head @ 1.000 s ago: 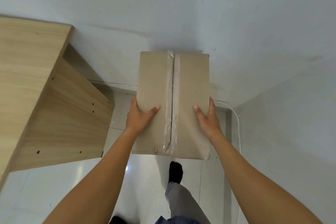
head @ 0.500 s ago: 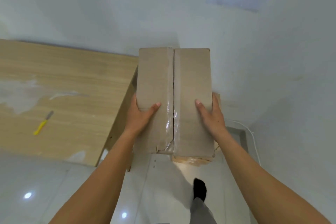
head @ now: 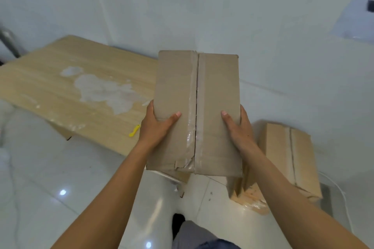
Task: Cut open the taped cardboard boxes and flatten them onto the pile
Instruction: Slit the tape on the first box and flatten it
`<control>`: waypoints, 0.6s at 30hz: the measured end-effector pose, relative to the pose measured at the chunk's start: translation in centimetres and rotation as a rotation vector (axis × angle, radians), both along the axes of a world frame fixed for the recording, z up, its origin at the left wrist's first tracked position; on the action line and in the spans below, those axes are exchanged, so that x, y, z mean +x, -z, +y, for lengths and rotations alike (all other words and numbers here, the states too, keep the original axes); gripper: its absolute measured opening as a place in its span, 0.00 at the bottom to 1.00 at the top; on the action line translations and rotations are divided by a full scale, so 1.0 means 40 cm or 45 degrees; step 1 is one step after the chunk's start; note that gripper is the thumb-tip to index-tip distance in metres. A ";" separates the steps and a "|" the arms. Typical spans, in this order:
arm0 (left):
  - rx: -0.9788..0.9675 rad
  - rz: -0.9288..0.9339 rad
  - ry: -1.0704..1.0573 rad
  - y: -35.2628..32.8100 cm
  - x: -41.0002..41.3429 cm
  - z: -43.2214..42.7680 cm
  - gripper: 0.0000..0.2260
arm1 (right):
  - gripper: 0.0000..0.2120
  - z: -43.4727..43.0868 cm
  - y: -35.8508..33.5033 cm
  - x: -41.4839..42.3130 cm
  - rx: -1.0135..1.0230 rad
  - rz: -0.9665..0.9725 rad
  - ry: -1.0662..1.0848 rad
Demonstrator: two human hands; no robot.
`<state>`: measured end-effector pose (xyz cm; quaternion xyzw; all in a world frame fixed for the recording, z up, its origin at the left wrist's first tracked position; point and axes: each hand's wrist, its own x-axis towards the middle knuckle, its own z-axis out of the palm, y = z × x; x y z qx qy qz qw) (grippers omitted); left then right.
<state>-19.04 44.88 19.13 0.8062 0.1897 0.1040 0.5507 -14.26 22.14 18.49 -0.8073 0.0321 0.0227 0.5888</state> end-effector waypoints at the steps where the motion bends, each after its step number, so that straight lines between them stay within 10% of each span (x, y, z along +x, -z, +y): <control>1: 0.009 0.002 -0.007 -0.001 0.013 0.035 0.35 | 0.29 0.036 0.000 0.017 0.004 -0.003 -0.015; 18: 0.110 0.199 -0.007 0.010 0.377 0.640 0.35 | 0.29 0.629 0.082 0.376 0.154 0.157 -0.022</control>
